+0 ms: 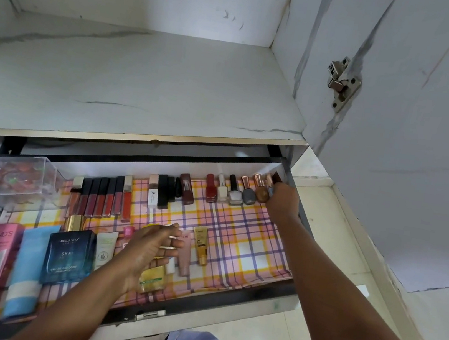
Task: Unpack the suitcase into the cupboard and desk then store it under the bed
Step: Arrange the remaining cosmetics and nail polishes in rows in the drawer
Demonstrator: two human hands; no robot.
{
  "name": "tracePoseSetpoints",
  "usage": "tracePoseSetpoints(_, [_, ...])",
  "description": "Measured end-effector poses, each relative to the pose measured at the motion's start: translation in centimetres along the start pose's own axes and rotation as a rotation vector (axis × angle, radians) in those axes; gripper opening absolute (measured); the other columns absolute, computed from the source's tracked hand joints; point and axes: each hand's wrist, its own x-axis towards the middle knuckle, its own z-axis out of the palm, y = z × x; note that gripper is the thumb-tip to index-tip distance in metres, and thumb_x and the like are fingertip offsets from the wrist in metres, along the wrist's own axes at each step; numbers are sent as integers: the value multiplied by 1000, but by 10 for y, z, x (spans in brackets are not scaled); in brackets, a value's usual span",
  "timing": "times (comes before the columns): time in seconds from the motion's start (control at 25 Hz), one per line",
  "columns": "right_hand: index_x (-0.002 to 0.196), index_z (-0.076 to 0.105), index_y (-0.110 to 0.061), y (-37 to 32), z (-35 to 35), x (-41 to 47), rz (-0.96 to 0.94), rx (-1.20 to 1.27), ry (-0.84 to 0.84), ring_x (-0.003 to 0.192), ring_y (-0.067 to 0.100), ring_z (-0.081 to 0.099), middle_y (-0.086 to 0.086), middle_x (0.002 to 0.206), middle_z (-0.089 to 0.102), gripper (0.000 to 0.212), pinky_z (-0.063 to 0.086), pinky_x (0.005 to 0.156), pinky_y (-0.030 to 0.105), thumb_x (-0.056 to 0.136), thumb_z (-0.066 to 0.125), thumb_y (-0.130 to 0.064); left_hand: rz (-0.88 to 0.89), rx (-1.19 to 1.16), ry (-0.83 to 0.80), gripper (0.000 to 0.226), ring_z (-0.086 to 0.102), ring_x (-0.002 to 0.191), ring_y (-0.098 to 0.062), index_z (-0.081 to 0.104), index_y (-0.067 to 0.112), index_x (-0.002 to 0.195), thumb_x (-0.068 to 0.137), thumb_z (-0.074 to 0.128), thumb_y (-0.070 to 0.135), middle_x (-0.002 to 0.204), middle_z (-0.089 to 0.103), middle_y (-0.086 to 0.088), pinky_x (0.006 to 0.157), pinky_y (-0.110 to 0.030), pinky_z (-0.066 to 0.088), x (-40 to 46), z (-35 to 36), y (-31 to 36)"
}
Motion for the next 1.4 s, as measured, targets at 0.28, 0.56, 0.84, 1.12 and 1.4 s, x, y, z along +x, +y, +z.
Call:
tracePoseSetpoints(0.28, [95, 63, -3, 16, 5, -5, -18, 154, 22, 92, 26, 63, 12, 97, 67, 16, 41, 68, 23, 95, 50, -12, 44, -11, 100, 23, 64, 92, -24, 65, 10, 106, 91, 57, 26, 102, 71, -11, 75, -31, 49, -5, -1, 7])
tracePoseSetpoints(0.56, [91, 68, -4, -23, -21, -53, -338, 204, -224, 84, 19, 59, 7, 87, 64, 16, 44, 70, 25, 92, 52, -6, 368, 185, 239, 18, 64, 91, -13, 64, 17, 101, 96, 49, 26, 95, 70, 1, 75, -23, 47, -54, 7, -3])
tracePoseSetpoints(0.84, [104, 73, -12, -36, -59, -196, -684, 248, -751, 85, 11, 67, -3, 98, 73, 35, 54, 76, 20, 71, 81, -19, 839, 726, 287, 11, 61, 80, 5, 65, 33, 86, 88, 63, 22, 82, 66, 25, 69, -8, 47, -132, -56, -61])
tracePoseSetpoints(1.12, [128, 57, -18, -39, -39, -249, -599, -189, -229, 115, 21, 54, 5, 125, 60, 38, 38, 94, 23, 91, 57, -10, 885, 1004, 396, 30, 62, 105, -20, 69, 12, 111, 81, 71, 17, 111, 69, -3, 85, -21, 41, -146, -101, -77])
tracePoseSetpoints(1.4, [125, 55, -11, -58, -31, -212, -550, -211, -36, 112, 25, 53, 10, 122, 59, 41, 42, 93, 30, 85, 66, -16, 852, 1046, 364, 31, 59, 110, -21, 65, 9, 113, 83, 70, 16, 116, 66, -4, 91, -26, 44, -108, -108, -37])
